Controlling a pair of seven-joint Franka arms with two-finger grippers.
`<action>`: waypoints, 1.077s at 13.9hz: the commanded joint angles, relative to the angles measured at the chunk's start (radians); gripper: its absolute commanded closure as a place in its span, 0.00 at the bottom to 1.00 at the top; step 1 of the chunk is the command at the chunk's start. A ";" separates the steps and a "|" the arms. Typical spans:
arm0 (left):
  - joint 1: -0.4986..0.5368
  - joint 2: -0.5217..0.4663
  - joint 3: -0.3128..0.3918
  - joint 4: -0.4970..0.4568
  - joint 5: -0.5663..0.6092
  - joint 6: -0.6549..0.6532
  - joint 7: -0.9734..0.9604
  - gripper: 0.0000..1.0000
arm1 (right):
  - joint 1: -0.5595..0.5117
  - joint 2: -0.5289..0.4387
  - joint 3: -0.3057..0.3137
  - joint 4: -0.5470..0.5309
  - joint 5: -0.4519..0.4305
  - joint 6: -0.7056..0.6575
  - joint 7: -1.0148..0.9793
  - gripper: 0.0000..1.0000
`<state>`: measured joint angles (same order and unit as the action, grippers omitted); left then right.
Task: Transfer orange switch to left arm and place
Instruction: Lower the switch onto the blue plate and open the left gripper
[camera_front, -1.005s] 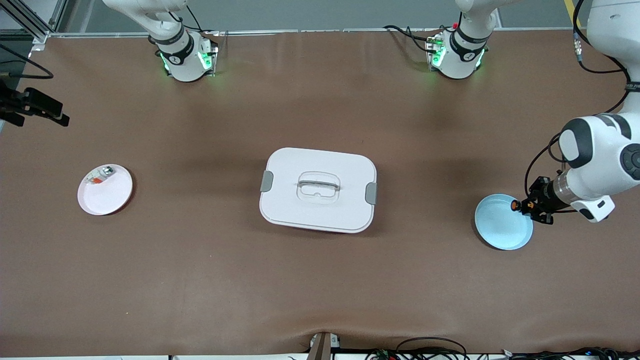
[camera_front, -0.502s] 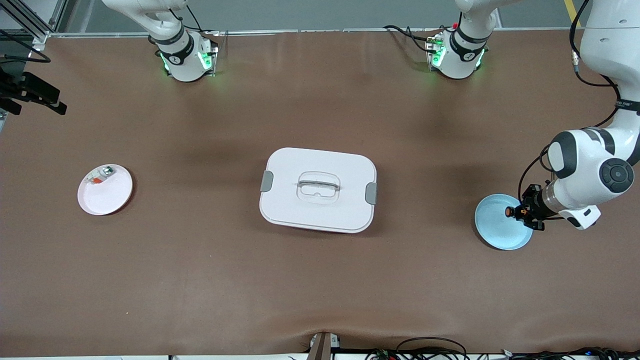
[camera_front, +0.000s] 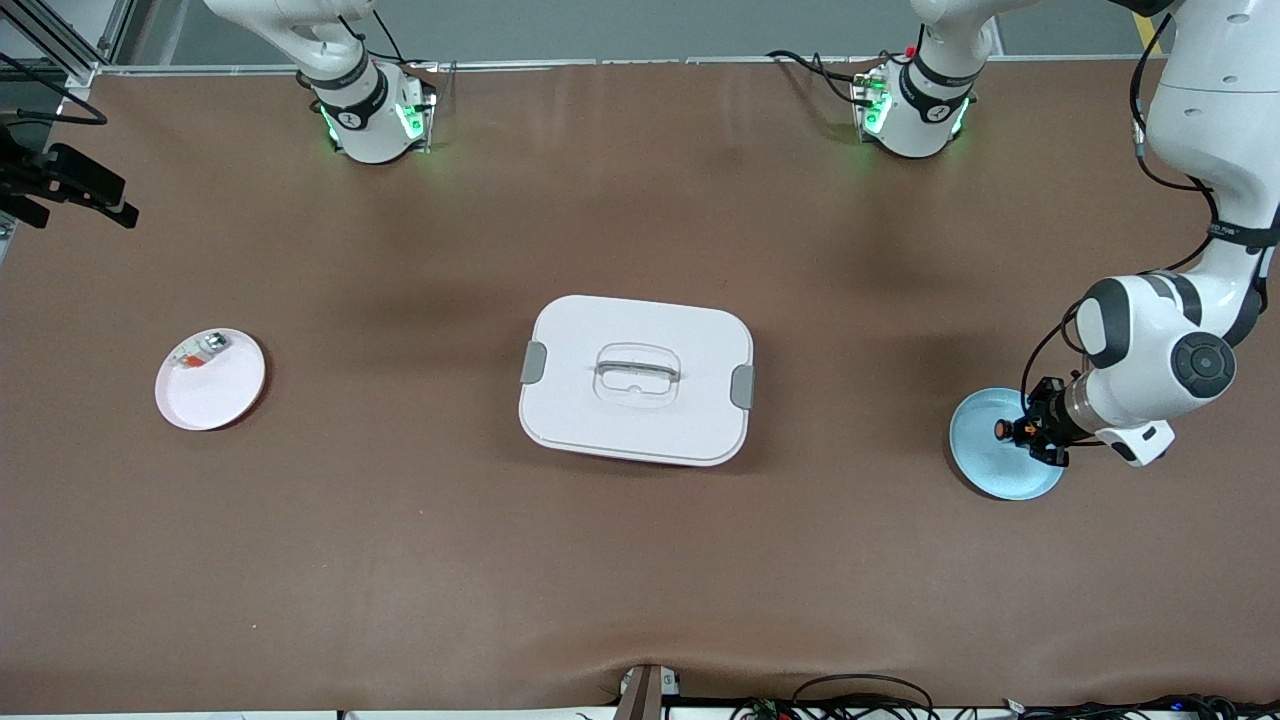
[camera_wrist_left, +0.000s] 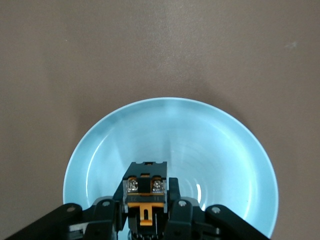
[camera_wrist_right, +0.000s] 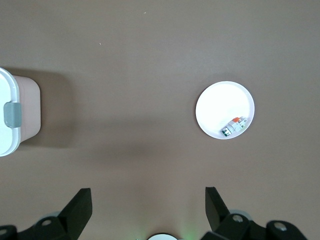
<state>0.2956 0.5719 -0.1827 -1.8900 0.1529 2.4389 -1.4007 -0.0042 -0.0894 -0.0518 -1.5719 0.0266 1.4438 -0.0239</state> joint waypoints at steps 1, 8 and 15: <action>-0.001 0.020 -0.004 0.015 0.042 0.008 -0.024 1.00 | 0.012 -0.033 -0.010 -0.039 0.016 0.012 0.015 0.00; 0.002 0.028 -0.004 0.017 0.043 0.008 -0.024 0.95 | 0.013 -0.044 -0.011 -0.043 0.016 0.036 0.038 0.00; -0.001 0.026 -0.004 0.029 0.042 0.006 -0.026 0.00 | 0.013 -0.058 -0.010 -0.062 0.016 0.052 0.061 0.00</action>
<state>0.2953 0.5912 -0.1832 -1.8771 0.1701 2.4397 -1.4010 -0.0022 -0.1052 -0.0521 -1.5867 0.0266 1.4750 0.0138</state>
